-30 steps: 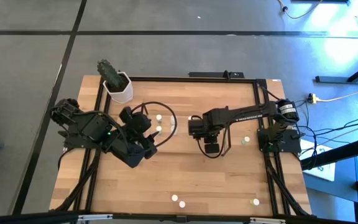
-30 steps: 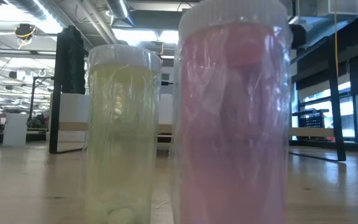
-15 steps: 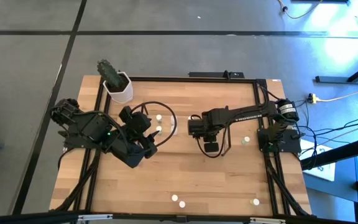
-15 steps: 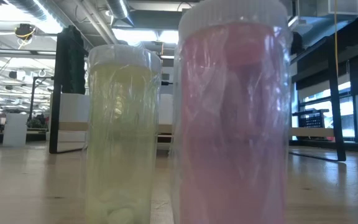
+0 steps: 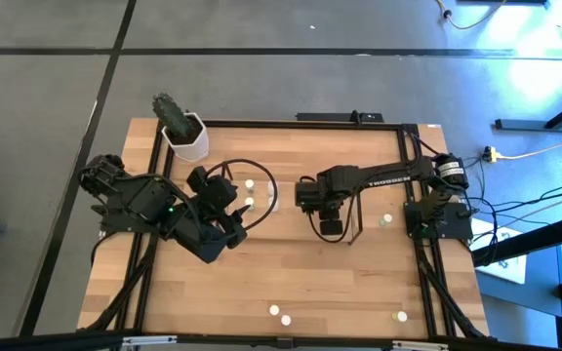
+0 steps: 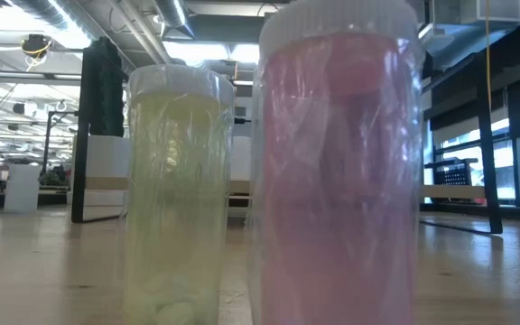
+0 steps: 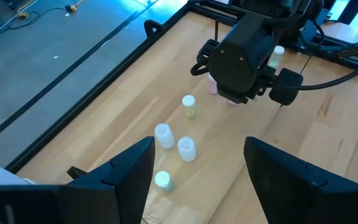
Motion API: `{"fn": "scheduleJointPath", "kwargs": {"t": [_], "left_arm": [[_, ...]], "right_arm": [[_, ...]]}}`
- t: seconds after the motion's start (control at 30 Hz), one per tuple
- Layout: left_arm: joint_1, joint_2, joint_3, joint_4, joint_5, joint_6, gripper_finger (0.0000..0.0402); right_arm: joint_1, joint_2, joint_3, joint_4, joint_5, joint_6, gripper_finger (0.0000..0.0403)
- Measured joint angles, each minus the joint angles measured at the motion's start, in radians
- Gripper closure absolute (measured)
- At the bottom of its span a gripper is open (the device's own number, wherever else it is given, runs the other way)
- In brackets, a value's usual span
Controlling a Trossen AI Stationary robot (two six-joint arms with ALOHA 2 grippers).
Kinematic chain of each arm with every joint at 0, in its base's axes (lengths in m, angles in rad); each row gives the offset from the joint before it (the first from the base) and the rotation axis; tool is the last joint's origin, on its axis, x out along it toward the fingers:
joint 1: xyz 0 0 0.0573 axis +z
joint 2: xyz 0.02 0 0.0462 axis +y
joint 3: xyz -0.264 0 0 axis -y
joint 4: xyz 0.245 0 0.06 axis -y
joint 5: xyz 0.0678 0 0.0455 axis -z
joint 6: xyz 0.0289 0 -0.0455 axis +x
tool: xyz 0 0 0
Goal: Pick and place medicine bottles onto shelf by color
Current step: Put the right pink pill bottle aligned with the other pink pill bottle on the shelf, then put the left yellow pill bottle aligned with the other yellow pill bottle on the shelf
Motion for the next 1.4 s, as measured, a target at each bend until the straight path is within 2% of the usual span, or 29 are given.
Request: {"fn": "scheduleJointPath", "kwargs": {"t": [0.3, 0.47, 0.97, 1.4], "left_arm": [[0.0, 0.0, 0.0, 0.0, 0.0, 0.0, 0.0161], [0.0, 0.0, 0.0, 0.0, 0.0, 0.0, 0.0161], [0.0, 0.0, 0.0, 0.0, 0.0, 0.0, 0.0161], [0.0, 0.0, 0.0, 0.0, 0.023, 0.004, 0.0161]], "right_arm": [[0.0, 0.0, 0.001, 0.001, 0.002, -0.003, 0.0219], [0.0, 0.0, 0.001, 0.001, 0.034, -0.004, 0.0204], [0.001, 0.0, 0.008, -0.019, 0.026, 0.002, 0.0202], [0.0, 0.0, 0.149, -0.154, 0.026, 0.025, 0.0202]]}}
